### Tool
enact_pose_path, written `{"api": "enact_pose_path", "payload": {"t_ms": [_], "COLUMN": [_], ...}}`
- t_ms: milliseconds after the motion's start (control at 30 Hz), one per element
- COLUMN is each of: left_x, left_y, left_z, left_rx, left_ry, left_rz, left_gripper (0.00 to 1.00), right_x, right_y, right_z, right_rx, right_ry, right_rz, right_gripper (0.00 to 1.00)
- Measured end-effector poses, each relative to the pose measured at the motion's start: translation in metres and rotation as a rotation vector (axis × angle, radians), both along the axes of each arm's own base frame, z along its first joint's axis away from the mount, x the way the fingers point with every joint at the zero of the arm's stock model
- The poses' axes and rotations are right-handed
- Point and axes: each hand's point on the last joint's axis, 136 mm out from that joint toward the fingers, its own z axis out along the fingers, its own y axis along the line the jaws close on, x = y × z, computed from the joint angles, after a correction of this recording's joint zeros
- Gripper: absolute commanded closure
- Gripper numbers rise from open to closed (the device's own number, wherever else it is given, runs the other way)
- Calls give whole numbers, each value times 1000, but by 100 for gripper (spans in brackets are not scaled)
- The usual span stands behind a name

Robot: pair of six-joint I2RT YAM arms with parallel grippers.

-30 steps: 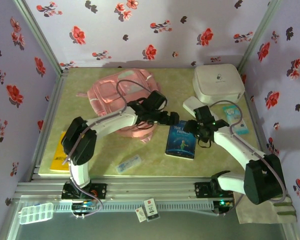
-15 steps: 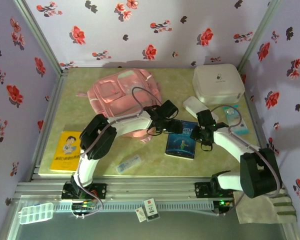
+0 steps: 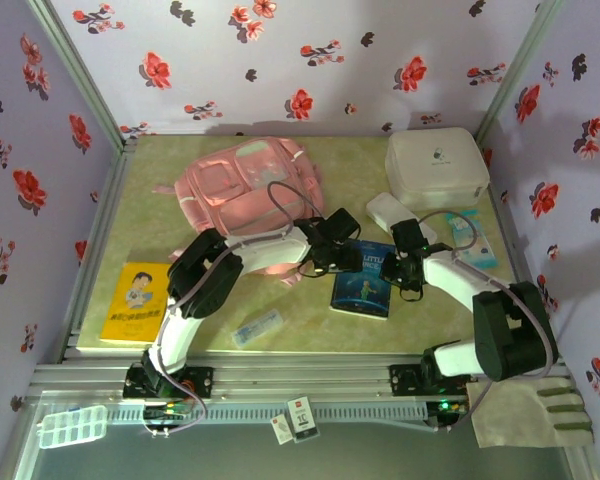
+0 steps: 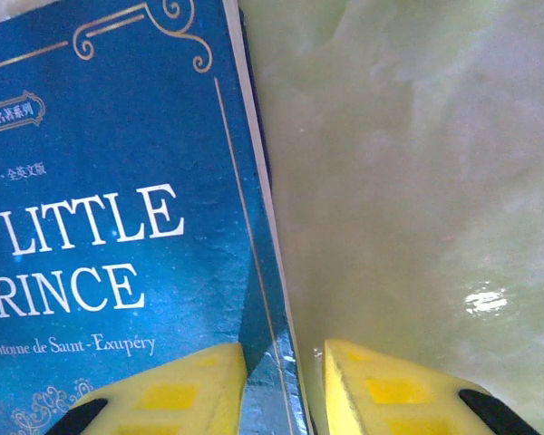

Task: Pack the student bag
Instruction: Pick up the book at the center of the table.

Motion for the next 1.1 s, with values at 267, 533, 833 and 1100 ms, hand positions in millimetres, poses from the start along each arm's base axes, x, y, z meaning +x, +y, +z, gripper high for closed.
{"api": "enact_pose_path", "payload": {"t_ms": [267, 533, 833, 1100], "left_x": [0, 0, -1, -12], "left_y": [-4, -6, -5, -2], "left_z": [-8, -8, -4, 17], "left_rx": [25, 35, 18, -83], "left_ry": [8, 17, 17, 25], "left_rz": [0, -1, -5, 17], "left_gripper": [36, 32, 43, 55], "right_x": [0, 0, 0, 0], "right_y": [2, 2, 2, 1], "right_z": [-1, -1, -2, -2], "right_rx": [22, 29, 38, 47], "right_ry": [3, 7, 8, 0], "right_rz": [-9, -25, -38, -63], "right_gripper": [72, 72, 72, 72]}}
